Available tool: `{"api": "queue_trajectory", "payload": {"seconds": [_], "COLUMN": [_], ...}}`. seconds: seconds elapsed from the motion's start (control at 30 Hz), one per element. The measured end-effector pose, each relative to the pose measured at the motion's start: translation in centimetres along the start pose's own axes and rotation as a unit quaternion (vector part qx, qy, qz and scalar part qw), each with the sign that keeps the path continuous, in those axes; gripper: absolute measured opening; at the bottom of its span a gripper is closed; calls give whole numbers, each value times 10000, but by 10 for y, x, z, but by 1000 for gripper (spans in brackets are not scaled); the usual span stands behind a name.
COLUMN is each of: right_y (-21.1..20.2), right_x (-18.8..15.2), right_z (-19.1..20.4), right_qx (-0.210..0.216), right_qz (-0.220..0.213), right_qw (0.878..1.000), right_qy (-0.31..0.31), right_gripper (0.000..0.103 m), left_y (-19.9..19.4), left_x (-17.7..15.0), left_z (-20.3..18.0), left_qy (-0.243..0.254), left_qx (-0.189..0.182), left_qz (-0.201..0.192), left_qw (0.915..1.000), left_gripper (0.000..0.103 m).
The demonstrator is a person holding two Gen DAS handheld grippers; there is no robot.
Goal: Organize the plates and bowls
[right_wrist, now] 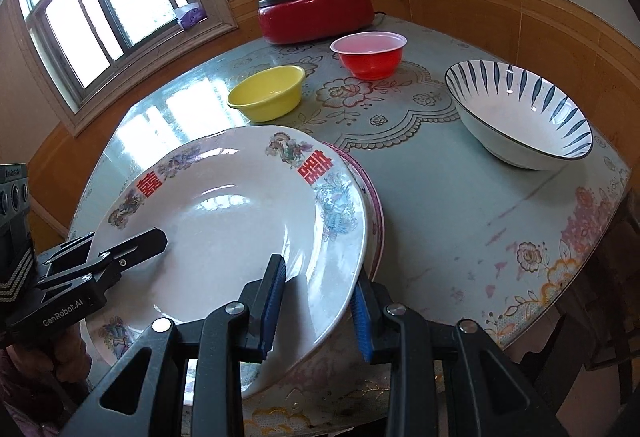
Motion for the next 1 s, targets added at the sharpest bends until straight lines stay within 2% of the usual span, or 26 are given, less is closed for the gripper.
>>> {"api": "queue_trajectory", "payload": {"seconds": [0.2, 0.67, 0.73, 1.0], "right_y": [0, -5, -5, -6], "right_x": [0, 0, -1, -3], "right_z": [2, -3, -9, -11], "right_qx": [-52, -117, -284, -331], "right_qz": [34, -31, -16, -39], "right_qw": [9999, 9999, 9995, 9993], "right_qy": [-101, 95, 121, 179], "right_gripper": [31, 30, 30, 31], "left_y": [4, 1, 0, -2], "left_x": [-5, -8, -10, -12], "left_z": [4, -2, -3, -4], "left_qy": [-179, -27, 42, 76], "left_qx": [-29, 21, 43, -33], "left_qz": [115, 323, 369, 373], "left_qw": [9998, 9995, 9993, 9993], "left_gripper": [31, 36, 36, 36]}}
Point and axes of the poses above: each gripper's, at about its wrist camera, not at the fingertips, and y roughly the way its jaws point, z to its left, x to its top, the point moved 10 cm from there along y, roughly the way its jaws point, and after that the axes turned 6 degrees about -z, right-handed, at the moved point
